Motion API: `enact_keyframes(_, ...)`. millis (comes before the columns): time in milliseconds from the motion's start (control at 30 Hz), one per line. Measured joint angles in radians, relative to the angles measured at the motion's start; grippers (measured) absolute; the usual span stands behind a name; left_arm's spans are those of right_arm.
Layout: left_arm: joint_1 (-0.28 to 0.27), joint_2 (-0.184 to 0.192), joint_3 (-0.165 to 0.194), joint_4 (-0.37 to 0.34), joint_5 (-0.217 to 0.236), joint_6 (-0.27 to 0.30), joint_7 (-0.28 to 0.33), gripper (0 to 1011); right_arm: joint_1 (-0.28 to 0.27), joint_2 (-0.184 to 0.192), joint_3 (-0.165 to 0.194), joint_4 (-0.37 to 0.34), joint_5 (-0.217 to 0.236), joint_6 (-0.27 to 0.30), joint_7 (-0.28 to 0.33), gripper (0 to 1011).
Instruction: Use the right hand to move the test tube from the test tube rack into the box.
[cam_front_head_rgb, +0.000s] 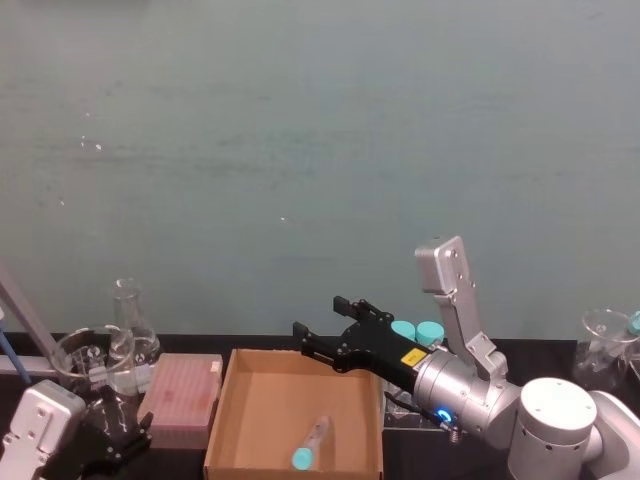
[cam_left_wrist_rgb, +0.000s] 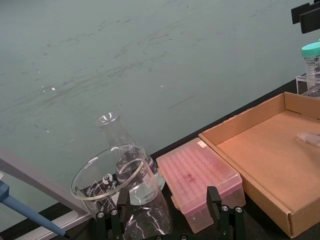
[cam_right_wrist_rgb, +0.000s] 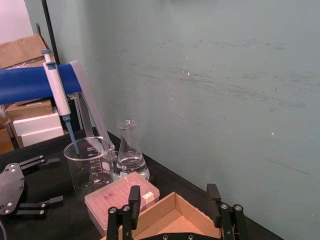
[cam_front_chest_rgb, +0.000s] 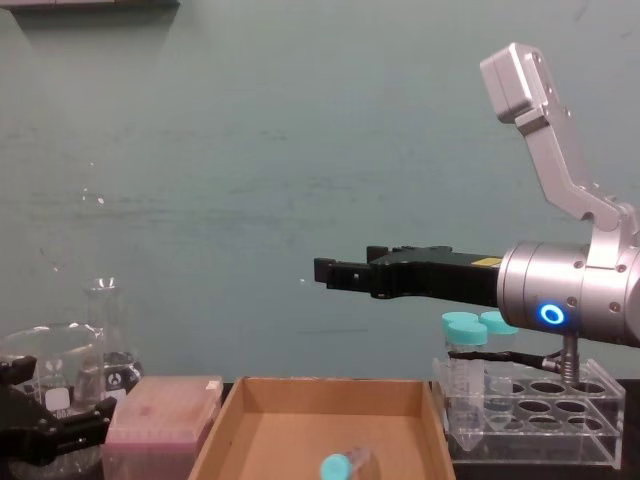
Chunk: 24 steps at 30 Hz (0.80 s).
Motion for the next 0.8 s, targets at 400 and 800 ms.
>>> enact_keyframes(400,0.0,0.0,0.0,0.0,0.0,0.0,0.0,1000,-0.001,0.001,0.0,-0.001,0.0,0.0,0.0,1000)
enact_keyframes(800,0.0,0.0,0.0,0.0,0.0,0.0,0.0,1000,-0.017,0.022,0.007,-0.026,-0.002,-0.027,-0.006,1000)
